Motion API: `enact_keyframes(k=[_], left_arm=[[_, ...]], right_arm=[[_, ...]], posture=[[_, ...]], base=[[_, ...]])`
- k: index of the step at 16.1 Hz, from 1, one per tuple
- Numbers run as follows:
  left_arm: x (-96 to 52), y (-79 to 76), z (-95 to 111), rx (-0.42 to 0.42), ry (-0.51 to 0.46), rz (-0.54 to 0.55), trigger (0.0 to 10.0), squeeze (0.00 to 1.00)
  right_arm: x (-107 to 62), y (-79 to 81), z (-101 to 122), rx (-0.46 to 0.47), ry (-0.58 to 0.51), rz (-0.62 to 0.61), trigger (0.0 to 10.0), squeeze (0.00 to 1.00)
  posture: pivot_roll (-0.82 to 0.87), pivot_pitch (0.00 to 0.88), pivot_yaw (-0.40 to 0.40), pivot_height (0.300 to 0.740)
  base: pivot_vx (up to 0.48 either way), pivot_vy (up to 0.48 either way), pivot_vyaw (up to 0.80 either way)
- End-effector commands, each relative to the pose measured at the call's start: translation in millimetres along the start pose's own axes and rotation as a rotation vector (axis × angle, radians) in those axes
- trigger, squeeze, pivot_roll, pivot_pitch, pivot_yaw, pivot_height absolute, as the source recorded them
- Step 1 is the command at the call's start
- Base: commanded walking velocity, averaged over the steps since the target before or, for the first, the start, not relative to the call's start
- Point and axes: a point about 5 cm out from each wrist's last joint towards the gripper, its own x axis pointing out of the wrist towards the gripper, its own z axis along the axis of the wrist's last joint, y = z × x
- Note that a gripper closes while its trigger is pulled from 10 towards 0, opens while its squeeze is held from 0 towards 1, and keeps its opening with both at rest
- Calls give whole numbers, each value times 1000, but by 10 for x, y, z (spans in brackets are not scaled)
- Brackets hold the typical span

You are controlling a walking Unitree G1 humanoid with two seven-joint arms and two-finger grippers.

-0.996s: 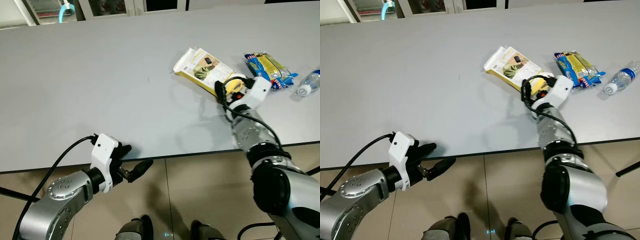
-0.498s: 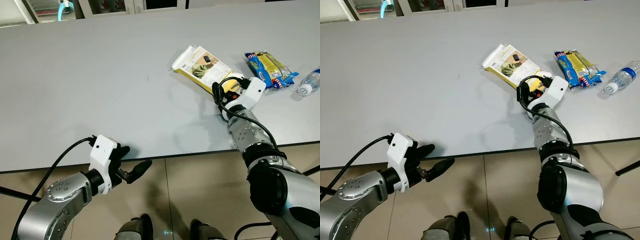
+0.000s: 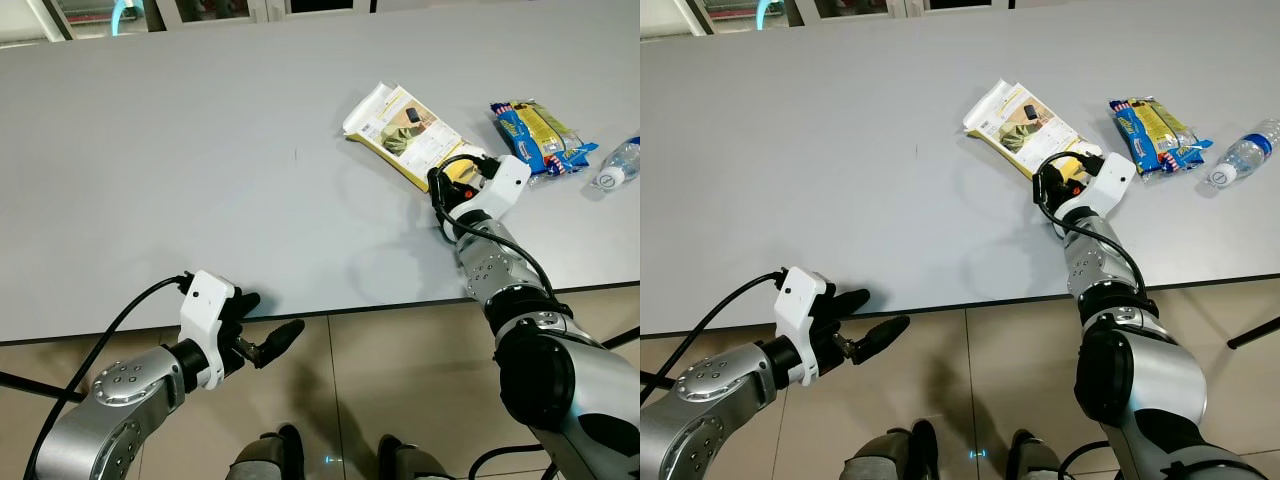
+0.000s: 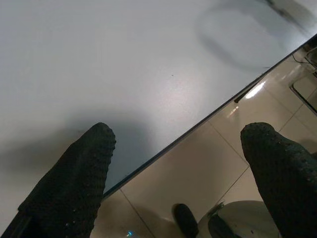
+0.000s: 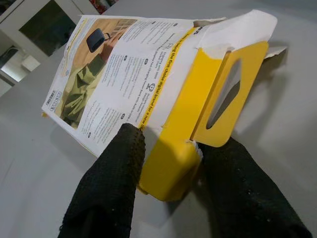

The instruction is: Picking trash to rubbish bin

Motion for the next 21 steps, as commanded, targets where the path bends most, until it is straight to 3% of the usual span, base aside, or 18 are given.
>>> enact_keyframes(k=[1,12,17,21], left_arm=[[-25,-16,-1,-3,3,0,10000,0],[-15,15,12,8,-1,5,10000,0],[11,37,29,14,-9,9,10000,0],[102,96,97,26,-61,48,10000,0]], right_arm=[[-56,-66,-232,36,91,-36,0,0],[-60,-85,-223,37,83,-51,0,0],[-34,-79,-98,-3,41,-39,0,0],[-16,-92,170,-81,-64,-3,0,0]], posture=[[100,237,77,740],[102,226,78,740],[95,213,71,740],[64,180,70,740]], base=[[0,0,0],[0,0,0],[0,0,0],[0,0,0]])
